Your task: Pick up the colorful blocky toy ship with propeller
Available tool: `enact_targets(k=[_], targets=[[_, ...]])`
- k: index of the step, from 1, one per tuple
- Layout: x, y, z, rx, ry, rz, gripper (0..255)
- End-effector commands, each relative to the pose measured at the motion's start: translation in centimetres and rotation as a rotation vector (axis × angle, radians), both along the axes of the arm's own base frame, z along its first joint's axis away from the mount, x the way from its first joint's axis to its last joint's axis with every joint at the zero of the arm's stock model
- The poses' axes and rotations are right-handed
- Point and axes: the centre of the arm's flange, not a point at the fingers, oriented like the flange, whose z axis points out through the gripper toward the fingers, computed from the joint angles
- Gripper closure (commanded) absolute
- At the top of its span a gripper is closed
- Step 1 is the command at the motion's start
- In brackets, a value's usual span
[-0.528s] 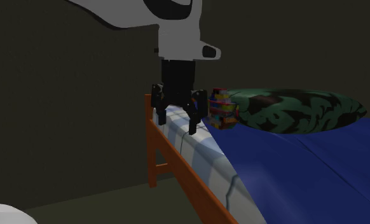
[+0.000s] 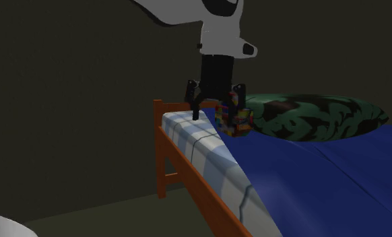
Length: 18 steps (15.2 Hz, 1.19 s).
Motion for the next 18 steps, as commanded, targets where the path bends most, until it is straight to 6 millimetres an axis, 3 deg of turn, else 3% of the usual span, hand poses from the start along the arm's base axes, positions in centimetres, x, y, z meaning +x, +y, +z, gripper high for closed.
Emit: enact_targets(k=[1,7,13,18], targets=[[2.7,-0.5,0.6,-0.005,0.017,0.050,0],[11.3,-1.1,2.4,-0.016,0.066,0.196,0],[19.9,-0.4,3.7,-0.028,0.115,0.341,0],[20.0,-0.4,1.6,-0.028,0.115,0.342,0]])
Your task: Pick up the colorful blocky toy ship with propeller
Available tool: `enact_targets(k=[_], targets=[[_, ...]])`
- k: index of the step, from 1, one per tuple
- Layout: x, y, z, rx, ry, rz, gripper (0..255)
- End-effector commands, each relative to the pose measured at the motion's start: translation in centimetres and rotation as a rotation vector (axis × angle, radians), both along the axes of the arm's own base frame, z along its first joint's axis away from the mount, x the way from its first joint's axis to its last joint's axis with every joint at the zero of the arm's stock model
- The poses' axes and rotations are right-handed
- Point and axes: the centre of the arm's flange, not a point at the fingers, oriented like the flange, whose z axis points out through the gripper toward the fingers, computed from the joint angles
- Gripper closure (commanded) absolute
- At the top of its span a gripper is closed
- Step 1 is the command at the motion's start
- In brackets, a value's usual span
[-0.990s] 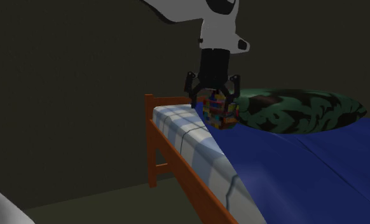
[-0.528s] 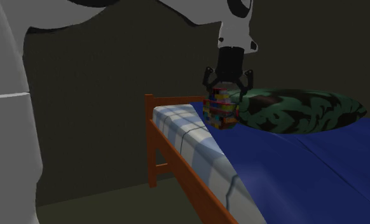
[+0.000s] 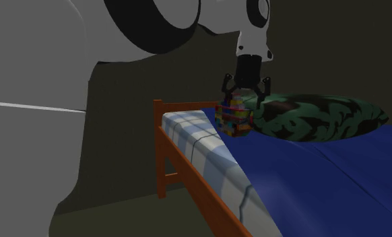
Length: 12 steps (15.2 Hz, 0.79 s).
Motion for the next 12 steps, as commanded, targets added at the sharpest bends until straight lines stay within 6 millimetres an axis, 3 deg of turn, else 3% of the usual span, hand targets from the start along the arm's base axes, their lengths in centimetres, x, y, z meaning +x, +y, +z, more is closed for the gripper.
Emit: enact_targets(k=[1,3,5,6,12], targets=[[0.1,0.1,-1.1,0.000,0.000,0.001,0],[0.1,0.1,-2.4,0.000,0.000,0.001,0],[0.1,0.1,-2.4,0.000,0.000,0.001,0],[0.5,0.1,-2.5,0.000,0.000,0.001,255],[0.1,0.2,-2.2,0.000,-0.001,0.001,255]])
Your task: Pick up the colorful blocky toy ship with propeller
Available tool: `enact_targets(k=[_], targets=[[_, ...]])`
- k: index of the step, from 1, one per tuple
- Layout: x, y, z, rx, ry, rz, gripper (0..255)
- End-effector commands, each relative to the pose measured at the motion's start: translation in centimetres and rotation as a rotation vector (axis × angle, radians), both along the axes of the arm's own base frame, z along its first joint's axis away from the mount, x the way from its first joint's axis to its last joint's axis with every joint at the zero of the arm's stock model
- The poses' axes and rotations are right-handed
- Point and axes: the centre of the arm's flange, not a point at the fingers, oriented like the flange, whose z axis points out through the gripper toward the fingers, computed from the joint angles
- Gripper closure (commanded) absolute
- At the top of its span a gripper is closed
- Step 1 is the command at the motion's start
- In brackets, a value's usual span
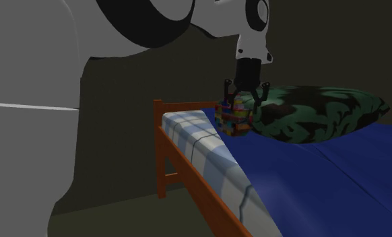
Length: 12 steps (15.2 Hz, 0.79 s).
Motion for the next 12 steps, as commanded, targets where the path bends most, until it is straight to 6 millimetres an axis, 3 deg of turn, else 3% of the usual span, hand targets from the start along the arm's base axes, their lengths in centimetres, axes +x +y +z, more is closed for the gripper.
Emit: enact_targets(k=[1,3,12], targets=[[0.3,0.3,-1.2,0.002,0.017,0.004,255],[0.4,0.1,-1.5,0.002,0.017,0.004,255],[0.4,0.1,3.3,0.002,0.017,0.004,255]])
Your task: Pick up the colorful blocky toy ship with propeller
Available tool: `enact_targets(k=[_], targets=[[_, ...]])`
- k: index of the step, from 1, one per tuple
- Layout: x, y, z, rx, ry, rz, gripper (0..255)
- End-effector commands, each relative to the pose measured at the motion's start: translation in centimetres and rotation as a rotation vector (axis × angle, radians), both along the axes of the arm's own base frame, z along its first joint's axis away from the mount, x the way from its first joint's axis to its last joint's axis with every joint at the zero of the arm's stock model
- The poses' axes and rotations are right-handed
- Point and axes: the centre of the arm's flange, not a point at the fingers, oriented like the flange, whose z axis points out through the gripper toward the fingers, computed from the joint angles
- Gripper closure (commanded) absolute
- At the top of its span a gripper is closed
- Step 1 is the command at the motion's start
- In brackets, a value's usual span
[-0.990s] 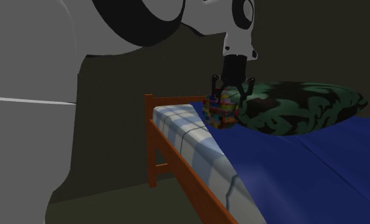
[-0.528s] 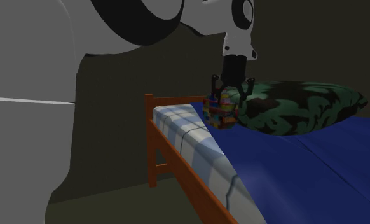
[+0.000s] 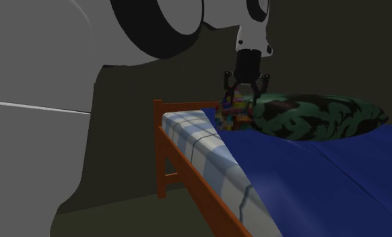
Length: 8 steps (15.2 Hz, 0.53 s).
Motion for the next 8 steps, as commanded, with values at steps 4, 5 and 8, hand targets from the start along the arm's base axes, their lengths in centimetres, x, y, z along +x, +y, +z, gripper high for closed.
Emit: enact_targets(k=[4,5,8], targets=[[0.0,-0.2,2.8,0.000,0.000,0.000,255],[0.0,-0.2,3.3,0.000,0.000,0.000,255],[0.0,-0.2,4.0,0.000,0.000,0.000,255]])
